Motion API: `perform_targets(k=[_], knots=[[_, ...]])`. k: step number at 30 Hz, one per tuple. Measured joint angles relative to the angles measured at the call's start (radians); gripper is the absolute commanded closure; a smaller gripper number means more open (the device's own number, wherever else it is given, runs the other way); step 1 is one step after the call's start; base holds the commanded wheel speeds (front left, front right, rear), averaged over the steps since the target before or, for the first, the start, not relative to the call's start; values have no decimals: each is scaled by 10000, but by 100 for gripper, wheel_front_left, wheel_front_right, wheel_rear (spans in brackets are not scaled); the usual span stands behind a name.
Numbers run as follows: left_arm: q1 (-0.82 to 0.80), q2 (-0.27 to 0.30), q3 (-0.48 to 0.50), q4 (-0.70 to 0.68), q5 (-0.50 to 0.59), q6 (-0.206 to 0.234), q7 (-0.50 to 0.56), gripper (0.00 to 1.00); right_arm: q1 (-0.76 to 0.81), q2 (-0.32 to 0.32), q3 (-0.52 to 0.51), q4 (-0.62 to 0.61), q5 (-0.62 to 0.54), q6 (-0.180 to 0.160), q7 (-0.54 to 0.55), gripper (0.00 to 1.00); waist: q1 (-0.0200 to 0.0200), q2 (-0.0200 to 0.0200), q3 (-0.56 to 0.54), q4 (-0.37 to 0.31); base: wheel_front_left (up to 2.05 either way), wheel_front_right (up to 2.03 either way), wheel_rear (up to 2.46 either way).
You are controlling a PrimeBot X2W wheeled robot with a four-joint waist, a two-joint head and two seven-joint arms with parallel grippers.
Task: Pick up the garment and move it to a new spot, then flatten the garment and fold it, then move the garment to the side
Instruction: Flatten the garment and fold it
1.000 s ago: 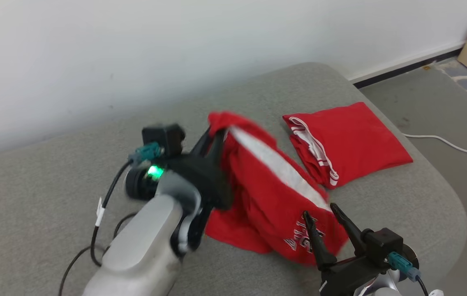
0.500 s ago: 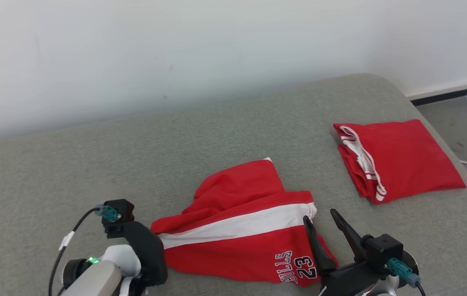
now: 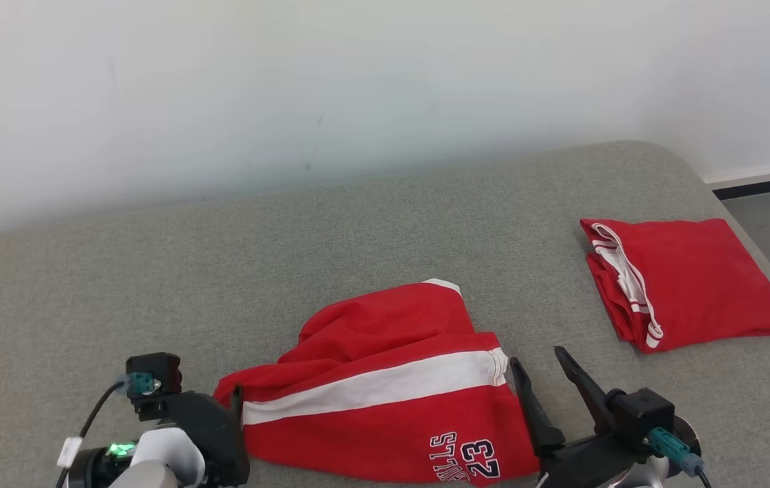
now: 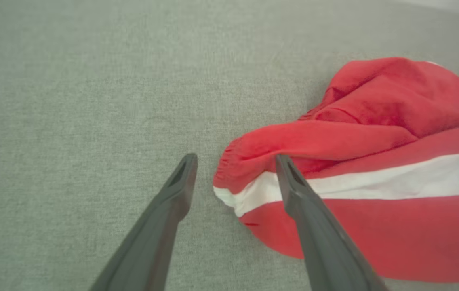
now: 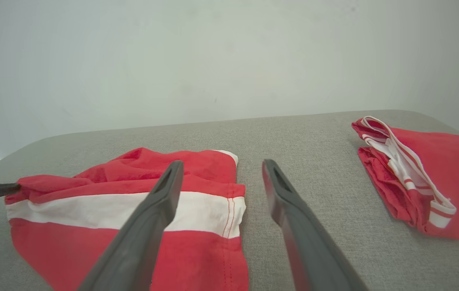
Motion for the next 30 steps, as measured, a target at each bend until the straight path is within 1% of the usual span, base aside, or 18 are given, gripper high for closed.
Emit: perform_targets(k=[5,9,12,14,15,18,21,25,30], knots=[[610,-56,468,-548,94,-146,-1902,0,137,-125,-314,-105,-13,0,-2,0,0,0,-100,81,0,0,0],[1306,-90,1022,-861,71,-299,-3538,0,316,-180,-698,-257,-123,0,-2,0,0,0,-190,152,0,0,0],[1771,-161,1513,-1175,102,-397,-4272,0,447,-222,-1043,-382,-196,0,-2,0,0,0,-266,233,0,0,0],[2069,-207,1979,-1505,324,-495,-4395,0,573,-234,-1244,-468,-261,0,2,0,0,0,-314,297,0,0,0],[2234,-284,2382,-1818,604,-560,-4406,0,626,-240,-1348,-531,-290,0,13,0,0,0,-335,336,0,0,0],[2726,-640,3580,-2878,1797,-997,-4445,0,732,-245,-1616,-671,-345,0,61,0,0,0,-381,460,0,0,0],[3495,-1164,4428,-3436,2773,-1501,-4449,0,787,-245,-1816,-763,-391,0,125,0,0,0,-420,570,0,0,0],[3997,-1714,5342,-3699,3716,-2142,-4449,0,819,-244,-2046,-846,-462,0,173,0,0,0,-466,693,0,0,0],[4475,-2148,6094,-3668,4727,-2711,-4449,0,883,-224,-2161,-888,-552,0,253,0,0,0,-546,746,0,0,0]])
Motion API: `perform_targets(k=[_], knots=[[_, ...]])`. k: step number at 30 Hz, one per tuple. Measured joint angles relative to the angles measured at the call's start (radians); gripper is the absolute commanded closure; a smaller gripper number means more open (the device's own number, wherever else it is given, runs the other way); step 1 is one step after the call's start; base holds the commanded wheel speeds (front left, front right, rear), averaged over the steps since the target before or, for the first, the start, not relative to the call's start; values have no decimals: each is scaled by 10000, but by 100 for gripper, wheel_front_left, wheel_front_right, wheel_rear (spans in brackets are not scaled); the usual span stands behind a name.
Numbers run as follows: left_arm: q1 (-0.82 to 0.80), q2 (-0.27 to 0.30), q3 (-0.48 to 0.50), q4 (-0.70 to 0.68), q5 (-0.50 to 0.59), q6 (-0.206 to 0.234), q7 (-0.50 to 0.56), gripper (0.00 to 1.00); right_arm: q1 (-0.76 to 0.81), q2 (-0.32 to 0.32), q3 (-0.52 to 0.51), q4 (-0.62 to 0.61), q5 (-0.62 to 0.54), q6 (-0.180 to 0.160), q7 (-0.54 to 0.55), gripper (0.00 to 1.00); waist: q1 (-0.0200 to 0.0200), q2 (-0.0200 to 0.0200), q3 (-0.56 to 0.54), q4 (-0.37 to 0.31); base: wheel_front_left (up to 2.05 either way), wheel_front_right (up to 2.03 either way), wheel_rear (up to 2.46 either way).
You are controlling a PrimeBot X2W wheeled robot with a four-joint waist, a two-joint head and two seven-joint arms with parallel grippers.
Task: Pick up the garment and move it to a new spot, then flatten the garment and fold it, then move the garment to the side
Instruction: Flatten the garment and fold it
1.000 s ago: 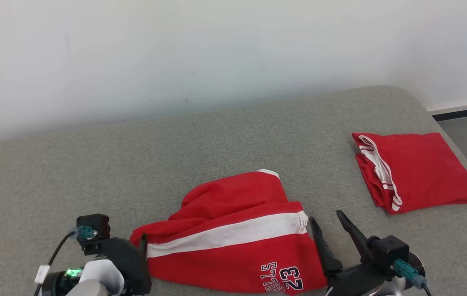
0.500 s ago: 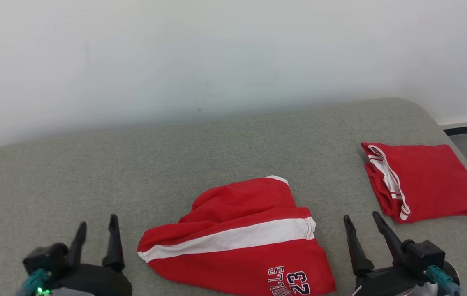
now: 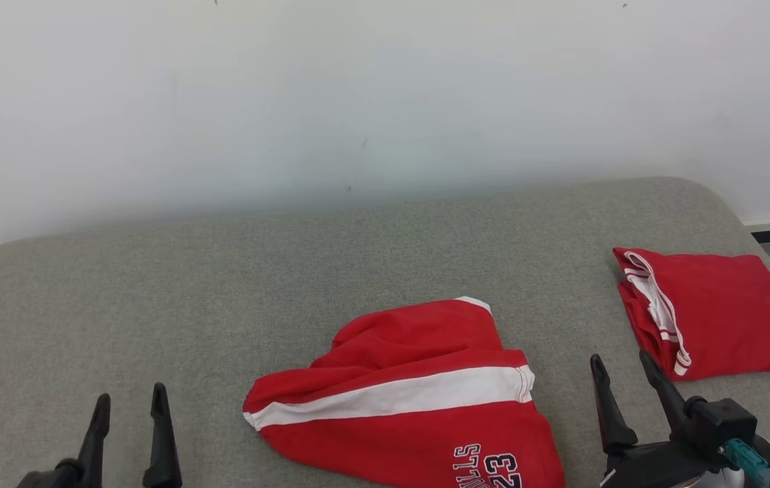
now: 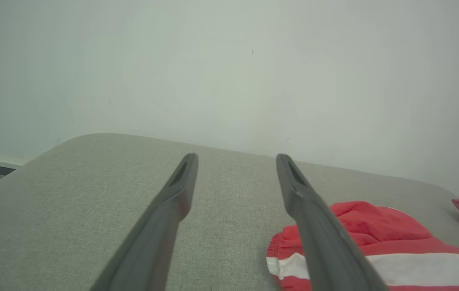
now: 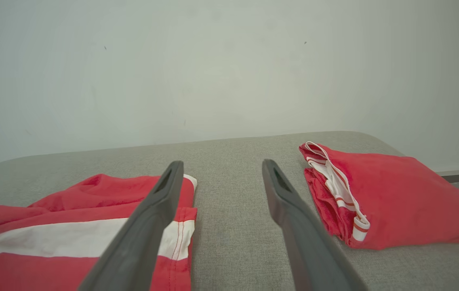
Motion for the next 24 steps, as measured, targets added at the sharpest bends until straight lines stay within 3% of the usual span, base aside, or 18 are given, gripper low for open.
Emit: perform_targets(k=[13,24], knots=[[484,-629,1363,731,988,-1110,0,0,248,21,364,35,-125,0,88,0,1,0,-209,5,0,0,0],[471,-894,1519,892,1298,-1298,0,0,282,75,573,65,-132,0,163,0,1,-1,-189,11,0,0,0]])
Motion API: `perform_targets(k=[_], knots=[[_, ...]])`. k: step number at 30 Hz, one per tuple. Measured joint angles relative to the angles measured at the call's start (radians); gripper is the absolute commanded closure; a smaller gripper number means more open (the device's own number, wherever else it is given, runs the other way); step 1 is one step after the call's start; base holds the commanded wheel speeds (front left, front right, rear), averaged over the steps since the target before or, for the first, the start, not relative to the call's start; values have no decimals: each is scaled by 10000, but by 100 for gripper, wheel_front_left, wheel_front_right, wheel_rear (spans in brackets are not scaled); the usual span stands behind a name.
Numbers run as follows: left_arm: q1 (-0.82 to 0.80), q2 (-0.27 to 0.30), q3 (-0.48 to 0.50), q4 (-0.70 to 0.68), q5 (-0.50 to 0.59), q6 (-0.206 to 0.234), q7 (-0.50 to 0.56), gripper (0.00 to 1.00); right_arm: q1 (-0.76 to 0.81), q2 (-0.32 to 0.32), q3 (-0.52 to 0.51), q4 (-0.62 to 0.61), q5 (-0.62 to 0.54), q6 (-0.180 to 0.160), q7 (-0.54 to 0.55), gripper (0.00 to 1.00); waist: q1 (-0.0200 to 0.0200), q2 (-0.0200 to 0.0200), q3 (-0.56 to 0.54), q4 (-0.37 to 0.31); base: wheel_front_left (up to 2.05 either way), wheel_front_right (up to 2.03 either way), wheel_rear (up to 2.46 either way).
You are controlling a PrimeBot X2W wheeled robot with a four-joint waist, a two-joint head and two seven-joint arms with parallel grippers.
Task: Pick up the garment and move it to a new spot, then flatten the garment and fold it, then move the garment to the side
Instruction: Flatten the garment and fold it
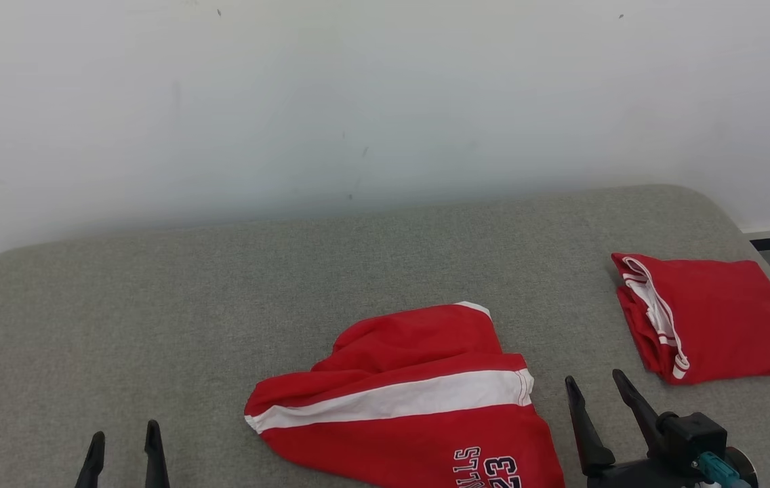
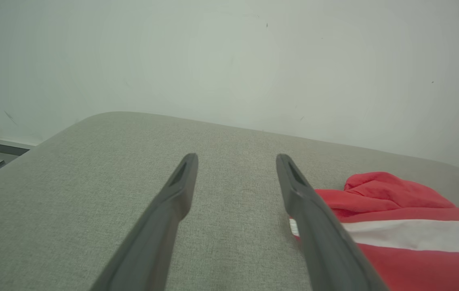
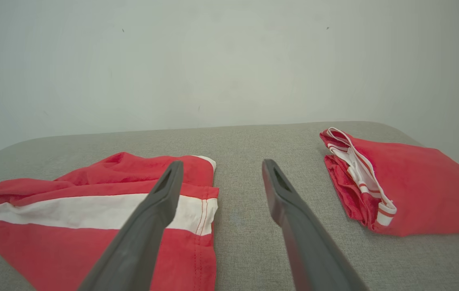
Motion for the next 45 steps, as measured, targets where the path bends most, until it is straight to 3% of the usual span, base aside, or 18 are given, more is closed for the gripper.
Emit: perform_targets(k=[11,25,41,45], knots=[[5,-54,-42,224,67,-81,0,0,-81,17,127,73,65,0,50,0,-1,1,90,-36,0,0,0],[-1742,-75,-2048,3438,-545,-215,82,0,-1927,-67,1189,2240,1127,0,2821,0,0,1,772,-55,0,0,0],[-3378,-75,-3480,4899,-1430,-134,40,0,-3695,253,2337,4125,3162,0,2767,0,1,2,1345,29,0,0,0],[-3506,-77,-3545,5244,-1528,203,27,0,-3869,228,2761,4362,3582,0,2598,0,1,1,1371,-6,0,0,0]])
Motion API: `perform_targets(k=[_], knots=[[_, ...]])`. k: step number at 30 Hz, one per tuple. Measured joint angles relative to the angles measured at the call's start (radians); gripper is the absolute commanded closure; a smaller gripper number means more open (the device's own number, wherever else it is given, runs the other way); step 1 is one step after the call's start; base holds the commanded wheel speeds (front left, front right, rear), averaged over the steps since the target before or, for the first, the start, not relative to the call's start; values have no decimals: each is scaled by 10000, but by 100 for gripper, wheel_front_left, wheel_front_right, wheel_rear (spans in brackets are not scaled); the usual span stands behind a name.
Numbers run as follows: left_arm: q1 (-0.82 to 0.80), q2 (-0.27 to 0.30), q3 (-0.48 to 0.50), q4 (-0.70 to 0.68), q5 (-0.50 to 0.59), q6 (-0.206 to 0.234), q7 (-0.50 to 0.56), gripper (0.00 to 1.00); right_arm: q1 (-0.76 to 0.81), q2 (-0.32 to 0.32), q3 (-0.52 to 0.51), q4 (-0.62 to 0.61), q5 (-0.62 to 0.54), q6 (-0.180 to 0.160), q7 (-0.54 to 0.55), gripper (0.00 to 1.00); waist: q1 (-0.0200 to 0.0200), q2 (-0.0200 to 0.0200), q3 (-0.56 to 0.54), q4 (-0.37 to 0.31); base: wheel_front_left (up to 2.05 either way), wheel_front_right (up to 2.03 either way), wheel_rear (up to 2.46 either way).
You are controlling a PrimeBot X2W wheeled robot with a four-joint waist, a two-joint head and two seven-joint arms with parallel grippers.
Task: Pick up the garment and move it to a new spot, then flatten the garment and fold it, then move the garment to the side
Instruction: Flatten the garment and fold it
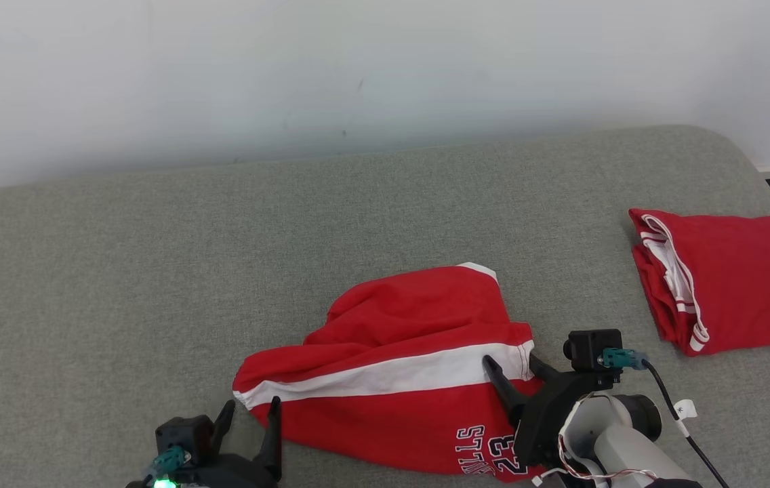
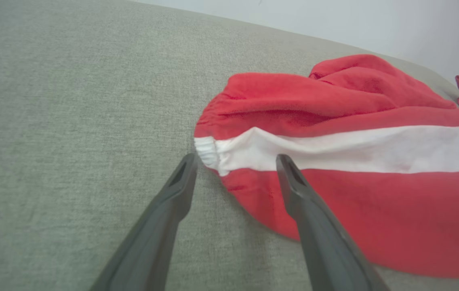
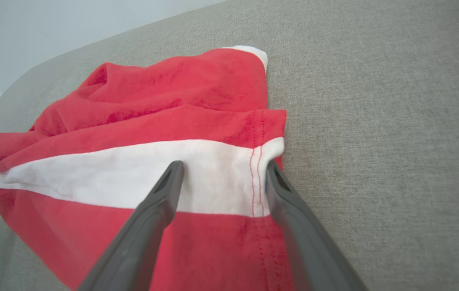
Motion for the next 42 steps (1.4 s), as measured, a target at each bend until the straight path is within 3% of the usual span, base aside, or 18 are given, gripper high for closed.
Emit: perform_targets(k=[10,18,19,20,21,22,23,24,26,27,35,42], knots=[[-682,13,163,617,82,608,-17,0,-554,-56,844,366,683,0,-502,0,0,0,339,-70,0,0,0],[-799,69,163,941,226,585,-19,0,-805,-144,1168,832,984,0,-867,0,0,0,526,-72,0,0,0],[-798,77,209,884,245,589,-19,5,-821,-163,1225,848,997,0,-953,0,0,0,520,-67,0,0,0],[-797,86,247,807,257,591,-19,36,-840,-182,1281,859,1020,0,-1024,19,0,0,510,-61,0,0,0],[-779,92,288,706,274,594,-19,68,-851,-203,1337,865,1047,0,-1070,53,0,0,494,-53,0,0,0],[-757,96,313,598,324,594,-19,76,-850,-219,1369,863,1064,0,-1151,57,0,0,476,-42,0,0,0],[-726,96,324,531,351,591,-19,92,-850,-234,1402,861,1081,0,-1225,62,0,0,456,-30,0,0,0],[-671,90,322,485,372,587,-19,100,-849,-251,1427,863,1120,0,-1269,67,-1,0,430,-16,0,0,0],[-522,90,301,464,405,504,-19,100,-832,-288,1480,855,1170,0,-1375,96,-1,0,361,4,0,0,0],[-437,88,290,466,407,489,-19,100,-813,-305,1511,834,1221,0,-1392,100,-1,0,317,11,0,0,0],[-284,40,376,-192,176,140,-19,100,-678,-522,1513,407,1375,0,-1910,100,-2,0,-98,32,0,0,0],[-556,21,617,-1147,-765,-105,249,100,-789,-616,986,-782,2128,0,-1971,100,-2,0,-353,-47,0,0,0]])
